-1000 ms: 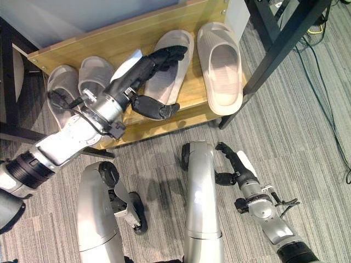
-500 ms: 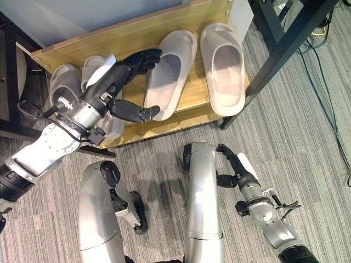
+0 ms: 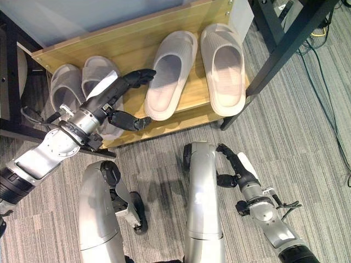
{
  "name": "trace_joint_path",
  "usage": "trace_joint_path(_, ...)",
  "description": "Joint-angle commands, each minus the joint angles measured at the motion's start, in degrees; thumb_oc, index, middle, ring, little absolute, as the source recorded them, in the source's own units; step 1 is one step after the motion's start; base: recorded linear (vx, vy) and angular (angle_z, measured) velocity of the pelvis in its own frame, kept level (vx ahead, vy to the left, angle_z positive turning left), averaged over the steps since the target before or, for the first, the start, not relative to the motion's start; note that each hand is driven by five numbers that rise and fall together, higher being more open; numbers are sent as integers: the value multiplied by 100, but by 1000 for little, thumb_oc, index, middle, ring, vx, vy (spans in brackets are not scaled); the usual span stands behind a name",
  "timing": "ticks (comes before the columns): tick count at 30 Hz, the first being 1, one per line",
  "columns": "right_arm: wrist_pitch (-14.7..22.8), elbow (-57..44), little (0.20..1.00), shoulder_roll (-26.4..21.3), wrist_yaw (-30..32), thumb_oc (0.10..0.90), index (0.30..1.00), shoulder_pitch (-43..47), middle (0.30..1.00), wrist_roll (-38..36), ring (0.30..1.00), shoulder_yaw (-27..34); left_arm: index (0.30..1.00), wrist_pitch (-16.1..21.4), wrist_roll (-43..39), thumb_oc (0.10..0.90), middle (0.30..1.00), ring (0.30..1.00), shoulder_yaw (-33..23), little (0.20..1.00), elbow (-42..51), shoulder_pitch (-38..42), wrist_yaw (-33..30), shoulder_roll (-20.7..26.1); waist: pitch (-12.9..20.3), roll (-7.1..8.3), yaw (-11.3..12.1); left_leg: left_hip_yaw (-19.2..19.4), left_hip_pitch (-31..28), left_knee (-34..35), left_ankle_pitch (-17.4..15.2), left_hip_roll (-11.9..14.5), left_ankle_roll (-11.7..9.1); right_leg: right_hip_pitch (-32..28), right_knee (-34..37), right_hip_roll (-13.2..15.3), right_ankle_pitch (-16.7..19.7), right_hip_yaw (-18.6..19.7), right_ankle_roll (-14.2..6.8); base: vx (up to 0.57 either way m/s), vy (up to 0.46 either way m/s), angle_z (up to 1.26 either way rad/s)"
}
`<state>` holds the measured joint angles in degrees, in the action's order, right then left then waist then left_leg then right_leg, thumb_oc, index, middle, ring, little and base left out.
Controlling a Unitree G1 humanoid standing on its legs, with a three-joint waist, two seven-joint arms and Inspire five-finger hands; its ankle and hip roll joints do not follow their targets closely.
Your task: Arrange the slippers neatly on the shoe rack.
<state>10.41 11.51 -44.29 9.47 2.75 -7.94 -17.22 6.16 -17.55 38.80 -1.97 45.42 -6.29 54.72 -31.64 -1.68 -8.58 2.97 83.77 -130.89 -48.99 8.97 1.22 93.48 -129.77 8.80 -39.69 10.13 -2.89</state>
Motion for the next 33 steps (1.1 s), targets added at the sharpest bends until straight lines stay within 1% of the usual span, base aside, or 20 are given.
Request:
trace_joint_path(1, 420, -778, 900, -136, -89, 800, 900, 356, 900, -42, 900, 222, 900, 308, 65, 800, 900, 900, -368, 900, 539, 520, -9, -135, 185, 124, 102, -182, 619, 419, 331, -202, -86, -352, 94, 242, -435, 470, 178, 0, 0, 0)
trace_joint_path(7, 412, -796, 900, -150, -162, 800, 900, 353, 900, -80, 900, 236, 900, 282, 39, 800, 900, 900, -289, 900, 751, 478, 140, -236, 185, 140, 88, -163, 619, 416, 329, -223, -83, -352, 70, 231, -446, 498, 181, 0, 0, 0)
trace_joint_path(11, 394, -794, 900, -139, -168, 800, 900, 364, 900, -64, 900, 216, 900, 256, 20, 800, 900, 900, -286, 900, 815, 426, 169, -420, 185, 146, 79, -163, 619, 416, 328, -229, -82, -352, 75, 229, -448, 493, 186, 0, 0, 0)
trace_joint_path(16, 398, -792, 900, -117, -150, 800, 900, 404, 900, -36, 900, 87, 900, 280, -34, 800, 900, 900, -190, 900, 684, 696, 45, -823, 185, 184, 30, -144, 619, 410, 339, -231, -96, -352, 79, 231, -446, 505, 185, 0, 0, 0)
trace_joint_path(18, 398, -797, 900, -122, -138, 800, 900, 410, 900, -31, 900, 74, 900, 294, -42, 800, 900, 900, -156, 900, 625, 757, 12, -887, 185, 188, 22, -141, 619, 414, 345, -232, -97, -352, 80, 239, -447, 508, 187, 0, 0, 0)
trace_joint_path(22, 419, -777, 900, -98, -51, 800, 900, 473, 900, 1, 900, -15, 900, 351, -147, 800, 900, 900, -91, 900, 363, 968, -190, -1219, 185, 204, -1, -128, 619, 421, 366, -235, -109, -352, 84, 250, -440, 510, 192, 0, 0, 0)
trace_joint_path(24, 421, -772, 900, -101, -12, 800, 900, 495, 900, 7, 900, -55, 900, 371, -190, 800, 900, 900, -81, 900, 269, 1005, -258, -1312, 185, 208, 1, -127, 619, 432, 374, -240, -112, -352, 92, 253, -437, 502, 196, 0, 0, 0)
trace_joint_path(27, 417, -770, 900, -101, 16, 800, 900, 492, 900, 17, 900, -70, 900, 393, -207, 800, 900, 900, -103, 900, 219, 1016, -324, -1347, 185, 201, 2, -123, 619, 446, 384, -243, -120, -352, 94, 257, -436, 500, 201, 0, 0, 0)
trace_joint_path(28, 416, -758, 900, -90, 31, 800, 900, 431, 900, 21, 900, -105, 900, 413, -236, 800, 900, 900, -97, 900, 219, 954, -350, -1337, 185, 204, 13, -141, 619, 407, 433, -204, -127, -352, 41, 244, -406, 474, 220, 0, 0, 0)
trace_joint_path(30, 423, -766, 900, -97, 47, 800, 900, 466, 900, 29, 900, -65, 900, 434, -239, 800, 900, 900, -141, 900, 228, 1001, -378, -1276, 185, 193, 17, -137, 619, 460, 394, -246, -119, -352, 96, 256, -439, 480, 207, 0, 0, 0)
trace_joint_path(31, 429, -773, 900, -103, 50, 800, 900, 441, 900, 35, 900, -56, 900, 450, -253, 800, 900, 900, -173, 900, 244, 983, -397, -1231, 185, 187, 31, -150, 619, 457, 396, -241, -123, -352, 89, 246, -438, 478, 212, 0, 0, 0)
trace_joint_path(33, 451, -790, 900, -101, 71, 800, 900, 329, 900, 51, 900, -1, 900, 541, -265, 800, 900, 900, -327, 900, 395, 871, -475, -995, 185, 157, 85, -183, 619, 416, 423, -209, -133, -352, 41, 236, -405, 439, 233, 0, 0, 0)
